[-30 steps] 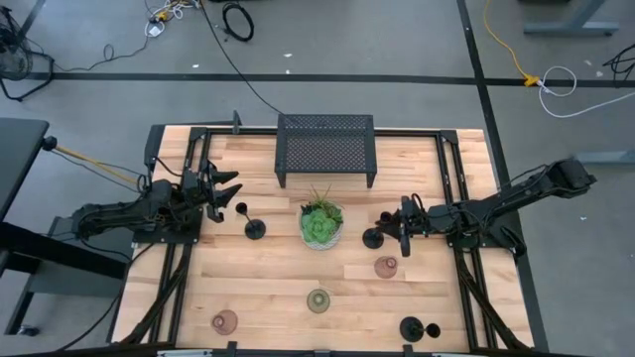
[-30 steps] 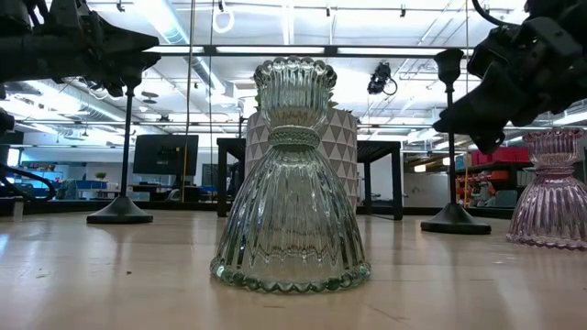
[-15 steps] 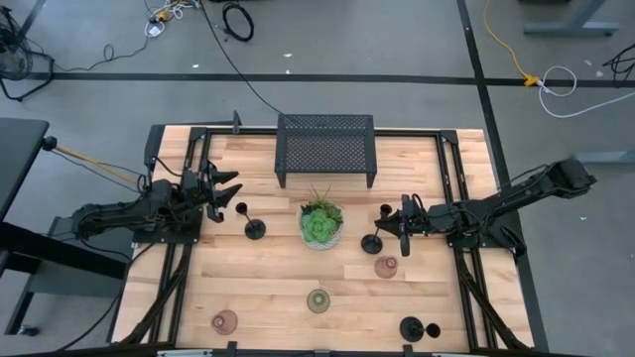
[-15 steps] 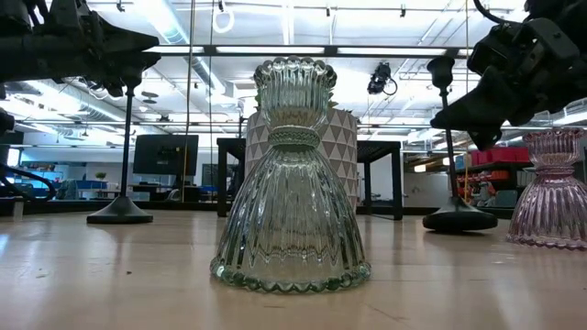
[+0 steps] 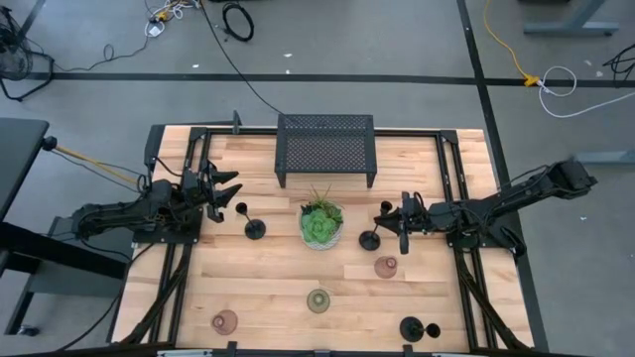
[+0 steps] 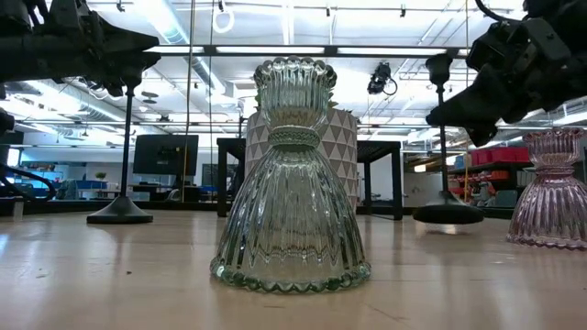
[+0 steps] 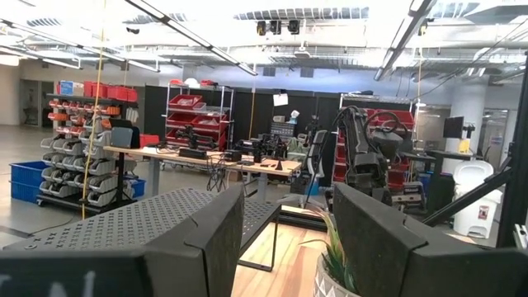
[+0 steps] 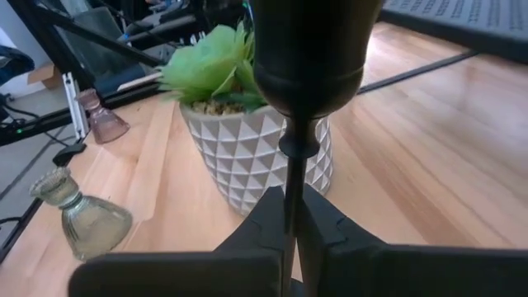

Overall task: Pick & Place candle stick holders
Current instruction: Put the top right black candle holder on the shelf

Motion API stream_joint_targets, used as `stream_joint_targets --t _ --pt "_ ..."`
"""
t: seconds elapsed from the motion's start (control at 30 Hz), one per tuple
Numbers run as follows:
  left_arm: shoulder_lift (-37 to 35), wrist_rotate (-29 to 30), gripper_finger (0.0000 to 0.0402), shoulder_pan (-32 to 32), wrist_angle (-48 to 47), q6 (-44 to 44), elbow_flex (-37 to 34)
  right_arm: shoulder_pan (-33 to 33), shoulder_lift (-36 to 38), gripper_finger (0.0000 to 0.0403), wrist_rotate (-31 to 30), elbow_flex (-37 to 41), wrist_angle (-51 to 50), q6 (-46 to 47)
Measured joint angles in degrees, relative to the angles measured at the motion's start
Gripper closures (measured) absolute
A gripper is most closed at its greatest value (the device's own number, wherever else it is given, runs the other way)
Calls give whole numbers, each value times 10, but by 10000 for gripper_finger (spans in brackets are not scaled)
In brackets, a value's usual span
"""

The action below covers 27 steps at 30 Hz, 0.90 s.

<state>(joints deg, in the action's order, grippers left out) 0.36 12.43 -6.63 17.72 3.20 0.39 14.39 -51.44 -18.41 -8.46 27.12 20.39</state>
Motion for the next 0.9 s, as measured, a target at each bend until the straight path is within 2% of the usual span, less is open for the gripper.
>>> stream_joint_targets --t 0.23,0.57,0.9 --pt "0 0 211 0 0 0 0 -18 0 397 3 -44 -25 -46" --pt "0 0 211 0 0 0 0 -61 0 396 14 -188 -238 -88" --pt "0 0 211 0 0 0 0 -108 0 395 13 -288 -283 -150"
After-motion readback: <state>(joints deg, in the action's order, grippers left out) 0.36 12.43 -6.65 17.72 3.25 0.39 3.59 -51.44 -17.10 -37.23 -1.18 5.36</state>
